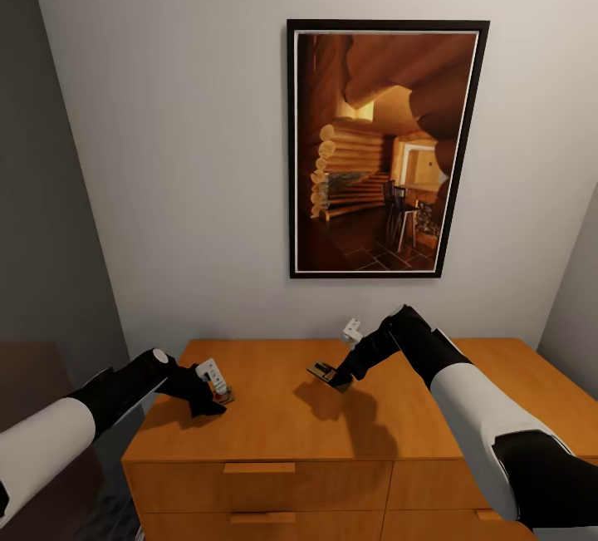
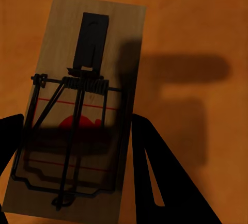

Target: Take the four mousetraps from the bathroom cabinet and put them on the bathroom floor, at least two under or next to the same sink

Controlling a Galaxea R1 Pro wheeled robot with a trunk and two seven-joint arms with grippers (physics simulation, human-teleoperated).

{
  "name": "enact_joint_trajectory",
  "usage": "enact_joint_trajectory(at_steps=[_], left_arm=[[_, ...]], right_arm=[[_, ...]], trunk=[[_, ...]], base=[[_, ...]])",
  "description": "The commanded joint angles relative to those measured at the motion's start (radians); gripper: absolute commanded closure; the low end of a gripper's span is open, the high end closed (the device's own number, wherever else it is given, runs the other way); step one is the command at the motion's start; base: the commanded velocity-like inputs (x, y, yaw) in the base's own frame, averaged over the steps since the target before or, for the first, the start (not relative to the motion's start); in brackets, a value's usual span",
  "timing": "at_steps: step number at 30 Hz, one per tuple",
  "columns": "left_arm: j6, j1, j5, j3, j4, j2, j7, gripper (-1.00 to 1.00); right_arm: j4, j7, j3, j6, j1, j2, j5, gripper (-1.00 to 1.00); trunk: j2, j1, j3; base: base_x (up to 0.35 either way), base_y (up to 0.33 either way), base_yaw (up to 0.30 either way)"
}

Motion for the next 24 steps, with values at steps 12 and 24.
enact_joint_trajectory(at_steps=[12,24], left_arm=[[0.009,-0.002,0.011,-0.006,-0.002,0.001,0.002,-1.0],[0.01,-0.002,0.01,-0.008,-0.002,0.001,0.002,-1.0]], right_arm=[[-0.002,0.004,0.002,0.014,-0.001,0.0,0.0,1.0],[-0.002,0.005,0.002,0.014,-0.001,0.0,0.0,1.0]], trunk=[[-0.029,0.016,-0.014],[-0.029,0.016,-0.014]], base=[[0.0,0.0,0.0],[0.0,0.0,0.0]])
